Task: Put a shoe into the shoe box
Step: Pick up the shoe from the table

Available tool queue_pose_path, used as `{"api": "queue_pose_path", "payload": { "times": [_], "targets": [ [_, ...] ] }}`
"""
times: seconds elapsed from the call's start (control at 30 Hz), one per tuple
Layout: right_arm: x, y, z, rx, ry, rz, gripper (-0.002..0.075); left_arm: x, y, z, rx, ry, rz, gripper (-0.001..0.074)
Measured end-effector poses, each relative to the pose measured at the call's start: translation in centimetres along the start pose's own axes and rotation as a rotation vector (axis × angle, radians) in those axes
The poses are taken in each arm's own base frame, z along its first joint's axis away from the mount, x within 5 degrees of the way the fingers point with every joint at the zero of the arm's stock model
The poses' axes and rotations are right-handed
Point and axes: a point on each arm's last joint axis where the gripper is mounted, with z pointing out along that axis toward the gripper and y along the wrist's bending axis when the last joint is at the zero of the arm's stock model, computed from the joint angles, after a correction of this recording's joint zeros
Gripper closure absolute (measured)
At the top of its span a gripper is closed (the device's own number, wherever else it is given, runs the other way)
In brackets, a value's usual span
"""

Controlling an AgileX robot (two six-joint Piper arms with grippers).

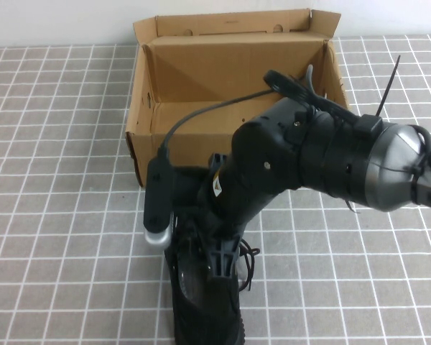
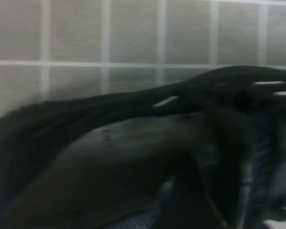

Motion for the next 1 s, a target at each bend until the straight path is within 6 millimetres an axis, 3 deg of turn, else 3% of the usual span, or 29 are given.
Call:
{"api": "queue_pose_path", "payload": {
  "times": [0.33,0.53,0.73,0.9,1.0],
  "targets": [
    [0.0,-0.6,0.7,0.053,0.003,-0.012,0.0362,0.0,0.0,0.0,0.000,0.000,0.000,0.0735],
    [0.1,-0.6,1.0,0.047,0.015,-0.015,0.0506,0.0,0.0,0.0,0.000,0.000,0.000,0.0735],
    [0.3,-0.2,1.0,0.022,0.040,-0.016,0.0706,0.0,0.0,0.0,0.000,0.000,0.000,0.0735],
    [0.3,0.0,0.1,0.002,0.062,0.032,0.0731,0.0,0.0,0.0,0.000,0.000,0.000,0.0735],
    [-0.1,0.1,-1.8,-0.011,0.055,0.057,0.0732,0.0,0.0,0.0,0.000,0.000,0.000,0.0735]
  ]
}}
